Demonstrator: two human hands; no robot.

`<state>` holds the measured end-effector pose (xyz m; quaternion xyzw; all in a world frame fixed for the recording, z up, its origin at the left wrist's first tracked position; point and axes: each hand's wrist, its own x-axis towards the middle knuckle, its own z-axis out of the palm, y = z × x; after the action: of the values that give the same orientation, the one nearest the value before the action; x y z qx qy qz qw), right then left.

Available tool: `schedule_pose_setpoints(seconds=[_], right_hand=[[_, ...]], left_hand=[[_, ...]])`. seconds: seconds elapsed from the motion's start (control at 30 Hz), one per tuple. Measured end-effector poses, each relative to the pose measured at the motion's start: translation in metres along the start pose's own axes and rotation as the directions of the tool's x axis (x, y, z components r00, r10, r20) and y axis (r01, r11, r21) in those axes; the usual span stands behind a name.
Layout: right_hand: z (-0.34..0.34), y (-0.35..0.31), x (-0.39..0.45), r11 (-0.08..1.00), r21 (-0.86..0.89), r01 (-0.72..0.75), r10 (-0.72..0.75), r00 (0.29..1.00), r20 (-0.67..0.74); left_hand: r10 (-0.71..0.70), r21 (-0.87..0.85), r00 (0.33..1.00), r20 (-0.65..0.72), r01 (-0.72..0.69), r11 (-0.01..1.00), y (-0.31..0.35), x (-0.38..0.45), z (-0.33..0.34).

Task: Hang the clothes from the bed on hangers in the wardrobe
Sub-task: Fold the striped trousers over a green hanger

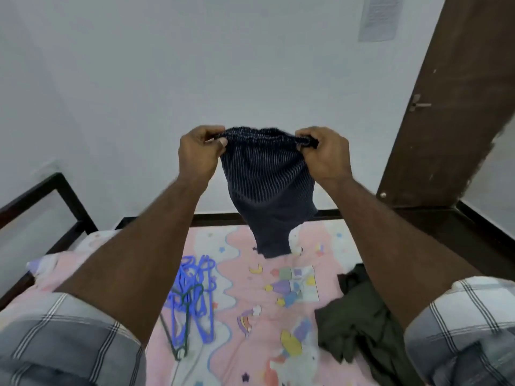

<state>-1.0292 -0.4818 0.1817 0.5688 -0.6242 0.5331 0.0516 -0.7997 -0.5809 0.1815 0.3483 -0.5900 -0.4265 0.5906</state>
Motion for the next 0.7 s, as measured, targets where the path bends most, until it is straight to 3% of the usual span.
schedule_pose_setpoints(seconds=[0.13,0.33,0.47,0.7], right_hand=[[-0.02,-0.009,-0.112,0.98,-0.031,-0.196,0.198,0.96,0.201],[-0.033,-0.001,-0.267,0.9,-0.144,-0.413,0.433,0.802,0.411],[-0.044,0.006,-0.347,0.862,-0.163,-0.479,0.491,0.712,0.502],[-0.078,0.006,-0.441,0.827,-0.183,-0.531,0.524,0.613,0.591]], left_hand=[[-0.189,0.046,0.977,0.101,0.186,0.982,-0.032,-0.103,-0.041],[-0.406,0.201,0.904,0.135,0.376,0.905,-0.078,-0.247,-0.084],[-0.503,0.251,0.858,0.102,0.467,0.848,-0.095,-0.322,-0.099],[-0.605,0.301,0.795,0.051,0.565,0.768,-0.106,-0.425,-0.114]])
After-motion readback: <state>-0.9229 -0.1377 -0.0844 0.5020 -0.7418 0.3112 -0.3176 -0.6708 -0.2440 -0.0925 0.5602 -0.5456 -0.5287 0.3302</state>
